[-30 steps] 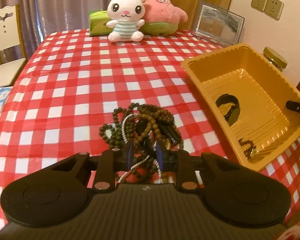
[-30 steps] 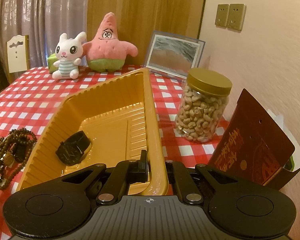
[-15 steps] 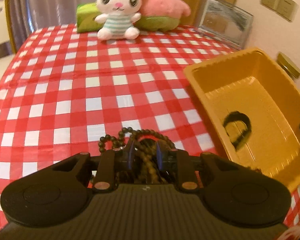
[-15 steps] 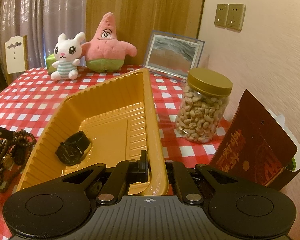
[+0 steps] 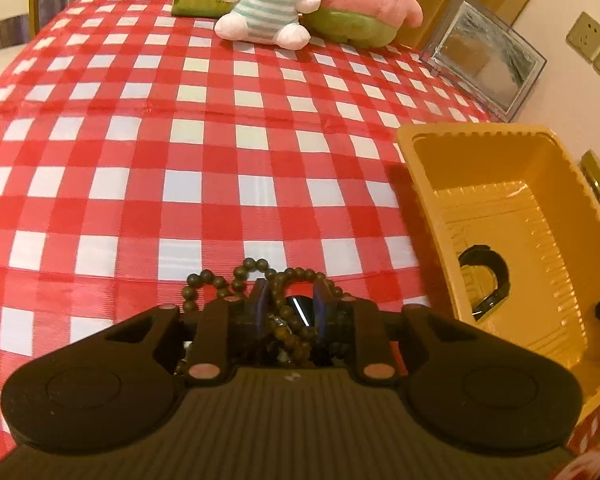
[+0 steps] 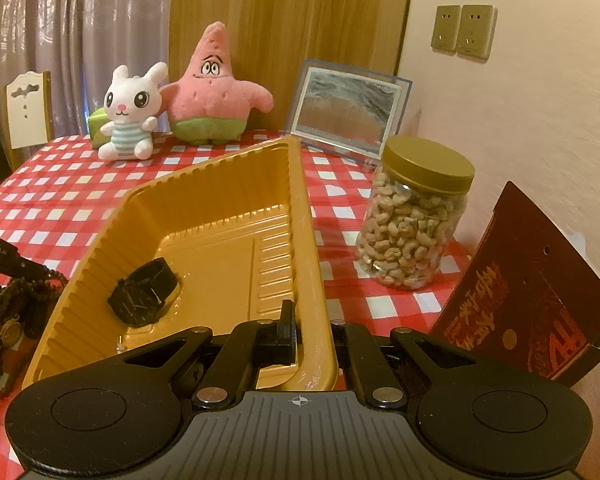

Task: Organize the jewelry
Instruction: 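Lift the bead strand with the left gripper and drop it into the tray, then return the left gripper to the pile and grasp another wooden bead strand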

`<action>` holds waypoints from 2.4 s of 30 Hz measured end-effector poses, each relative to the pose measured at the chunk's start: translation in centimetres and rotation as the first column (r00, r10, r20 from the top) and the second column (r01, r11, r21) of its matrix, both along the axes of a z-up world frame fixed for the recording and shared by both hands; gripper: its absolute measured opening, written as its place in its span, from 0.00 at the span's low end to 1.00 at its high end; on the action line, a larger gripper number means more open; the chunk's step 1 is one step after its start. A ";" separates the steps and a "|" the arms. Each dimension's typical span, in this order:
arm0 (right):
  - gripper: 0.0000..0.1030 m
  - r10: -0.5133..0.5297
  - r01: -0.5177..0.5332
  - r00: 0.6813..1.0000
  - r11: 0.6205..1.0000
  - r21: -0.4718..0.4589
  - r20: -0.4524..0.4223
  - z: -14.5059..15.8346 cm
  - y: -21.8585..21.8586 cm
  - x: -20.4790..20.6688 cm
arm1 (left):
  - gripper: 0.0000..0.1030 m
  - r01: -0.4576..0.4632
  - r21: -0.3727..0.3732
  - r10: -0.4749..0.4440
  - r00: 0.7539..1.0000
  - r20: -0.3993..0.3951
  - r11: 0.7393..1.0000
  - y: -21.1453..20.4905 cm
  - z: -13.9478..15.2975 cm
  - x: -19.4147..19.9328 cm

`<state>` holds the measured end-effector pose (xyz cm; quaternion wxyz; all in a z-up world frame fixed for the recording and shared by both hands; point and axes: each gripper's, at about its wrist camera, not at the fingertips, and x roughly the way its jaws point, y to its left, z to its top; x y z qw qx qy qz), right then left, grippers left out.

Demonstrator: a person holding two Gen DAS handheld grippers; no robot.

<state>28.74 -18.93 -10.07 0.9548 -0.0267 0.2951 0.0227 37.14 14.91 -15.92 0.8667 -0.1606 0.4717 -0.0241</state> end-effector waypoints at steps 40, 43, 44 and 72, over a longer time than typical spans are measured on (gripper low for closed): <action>0.04 0.038 -0.038 0.999 0.999 0.016 0.011 0.0 0.7 -0.4 | 0.06 0.265 -0.188 -0.223 0.950 0.217 0.946 -13.9 8.6 -3.8; 0.04 0.041 -0.041 0.999 0.999 0.017 0.012 0.0 0.7 -0.4 | 0.07 0.267 -0.168 -0.233 0.952 0.200 0.949 -14.8 8.2 -3.4; 0.04 0.041 -0.041 0.999 0.999 0.015 0.012 0.0 0.7 -0.5 | 0.07 0.266 -0.170 -0.231 0.952 0.198 0.949 -15.0 8.1 -3.4; 0.04 0.059 -0.059 0.998 0.998 0.019 -0.020 -0.3 -1.0 -0.6 | 0.21 -0.070 0.163 0.055 0.994 0.095 0.984 -3.2 5.7 -13.8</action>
